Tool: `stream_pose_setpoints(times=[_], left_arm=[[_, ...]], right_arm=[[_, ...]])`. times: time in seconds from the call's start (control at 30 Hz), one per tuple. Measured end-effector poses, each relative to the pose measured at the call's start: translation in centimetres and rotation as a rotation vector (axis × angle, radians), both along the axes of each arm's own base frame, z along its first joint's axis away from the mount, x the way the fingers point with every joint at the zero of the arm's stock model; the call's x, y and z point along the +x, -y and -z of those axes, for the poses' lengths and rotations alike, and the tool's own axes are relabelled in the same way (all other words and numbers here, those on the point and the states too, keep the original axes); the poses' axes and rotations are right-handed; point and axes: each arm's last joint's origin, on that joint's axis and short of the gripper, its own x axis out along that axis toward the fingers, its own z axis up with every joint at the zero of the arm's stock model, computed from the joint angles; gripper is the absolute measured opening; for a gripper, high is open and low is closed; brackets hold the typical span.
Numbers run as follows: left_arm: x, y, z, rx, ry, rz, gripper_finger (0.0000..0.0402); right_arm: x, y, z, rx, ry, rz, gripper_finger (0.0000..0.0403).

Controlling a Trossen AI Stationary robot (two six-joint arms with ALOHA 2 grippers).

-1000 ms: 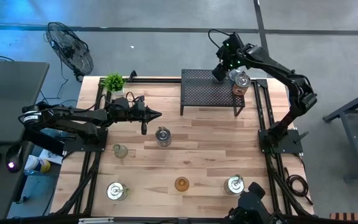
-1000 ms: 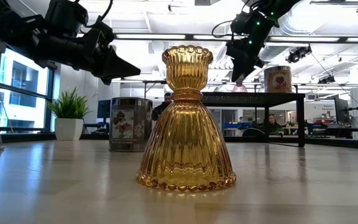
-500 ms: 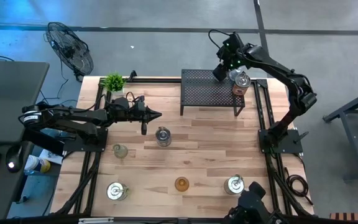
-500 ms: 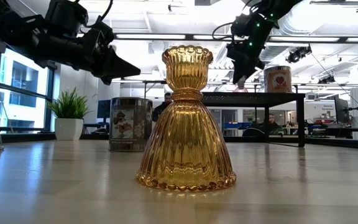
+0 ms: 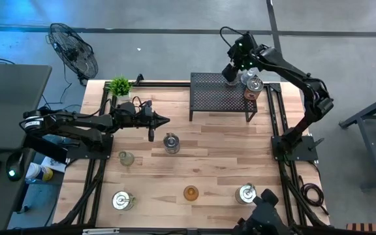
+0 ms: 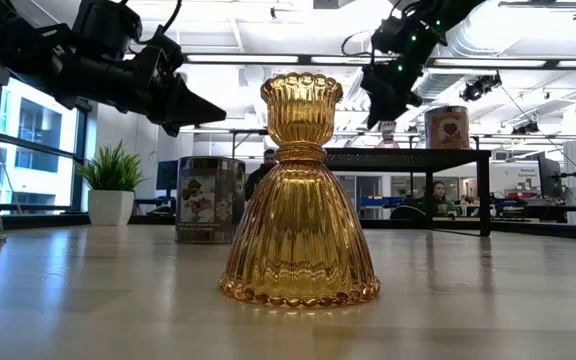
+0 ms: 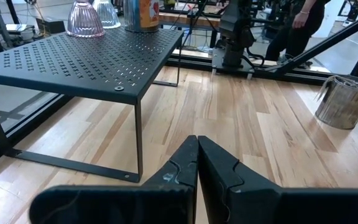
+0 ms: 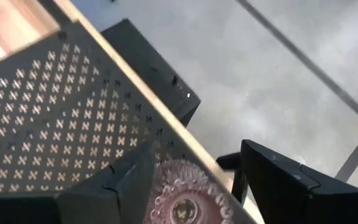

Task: Pick & Place candle stick holders
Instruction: Put the brown scented candle on the shelf aligned with the orange scented candle

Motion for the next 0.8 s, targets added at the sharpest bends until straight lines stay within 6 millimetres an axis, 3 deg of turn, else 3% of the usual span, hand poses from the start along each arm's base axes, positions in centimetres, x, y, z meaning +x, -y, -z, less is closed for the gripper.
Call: stream_pose_setpoints(times=[0.2, 0.3, 0.4, 0.57, 0.8], left_arm=[[0.0, 0.0, 0.0, 0.0, 0.0, -0.001, 0.0005], [0.0, 0.0, 0.0, 0.002, -0.001, -0.001, 0.0005], [0.0, 0.0, 0.0, 0.002, -0.001, 0.0, 0.0005], [0.0, 0.0, 0.0, 0.003, -0.001, 0.017, 0.0005], [0.3, 1.6, 0.2, 0.064, -0.026, 0.158, 0.0005]], right_arm=[[0.1, -2.6, -5.4, -0.159, 0.027, -0.027, 0.0227], [0.2, -5.5, -7.8, -0.187, 0.049, -0.09, 0.0188], [-0.3, -9.2, -8.6, -0.184, 0.071, -0.182, 0.0125], [-2.4, -14.9, -6.3, -0.165, 0.161, -0.269, 0.0014], [-4.3, -21.3, -0.5, -0.16, 0.359, -0.34, 0.0026]])
